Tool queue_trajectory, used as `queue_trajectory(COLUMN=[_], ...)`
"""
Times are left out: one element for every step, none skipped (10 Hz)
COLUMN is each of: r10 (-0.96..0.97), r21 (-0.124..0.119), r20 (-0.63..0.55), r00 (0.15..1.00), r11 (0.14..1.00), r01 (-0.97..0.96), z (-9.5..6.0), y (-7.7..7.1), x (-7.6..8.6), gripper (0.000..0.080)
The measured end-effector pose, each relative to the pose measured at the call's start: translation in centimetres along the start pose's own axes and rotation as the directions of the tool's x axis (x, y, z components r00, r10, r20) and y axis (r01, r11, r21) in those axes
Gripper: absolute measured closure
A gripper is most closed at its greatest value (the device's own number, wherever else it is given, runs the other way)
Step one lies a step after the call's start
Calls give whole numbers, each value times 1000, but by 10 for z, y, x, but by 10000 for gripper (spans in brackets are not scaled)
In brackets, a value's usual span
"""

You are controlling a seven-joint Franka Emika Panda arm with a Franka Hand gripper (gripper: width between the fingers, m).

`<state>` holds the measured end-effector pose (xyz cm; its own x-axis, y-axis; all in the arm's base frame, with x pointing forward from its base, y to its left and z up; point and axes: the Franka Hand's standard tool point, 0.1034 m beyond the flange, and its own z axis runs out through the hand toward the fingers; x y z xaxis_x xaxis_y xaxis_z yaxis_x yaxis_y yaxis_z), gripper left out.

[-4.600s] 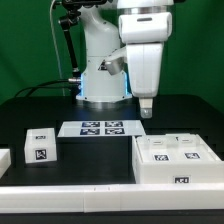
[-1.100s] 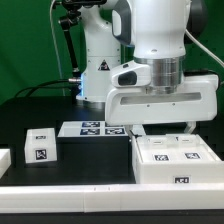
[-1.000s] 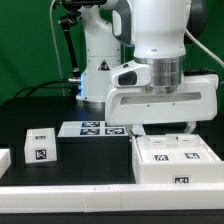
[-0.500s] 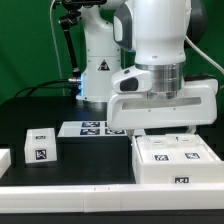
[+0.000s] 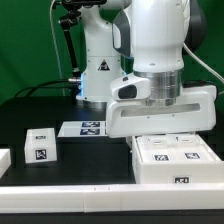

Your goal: Assemble cabinet

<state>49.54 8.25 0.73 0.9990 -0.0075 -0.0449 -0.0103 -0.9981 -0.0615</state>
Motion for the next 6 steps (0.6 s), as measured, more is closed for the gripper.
queue_trajectory(r10=[4, 4, 3, 1, -1, -3], r21=[1, 1, 1, 2, 2, 2], r20=[-1, -1, -1, -2, -2, -2], r00=[1000, 1000, 1000, 1000, 1000, 1000], r11=[1000, 1000, 1000, 1000, 1000, 1000], r01=[-4, -4, -3, -1, 1, 3], z=[0, 0, 1, 1, 1, 1], y=[0, 0, 0, -2, -3, -3], x=[1, 1, 1, 1, 1, 1], gripper=[3, 3, 3, 3, 100, 100])
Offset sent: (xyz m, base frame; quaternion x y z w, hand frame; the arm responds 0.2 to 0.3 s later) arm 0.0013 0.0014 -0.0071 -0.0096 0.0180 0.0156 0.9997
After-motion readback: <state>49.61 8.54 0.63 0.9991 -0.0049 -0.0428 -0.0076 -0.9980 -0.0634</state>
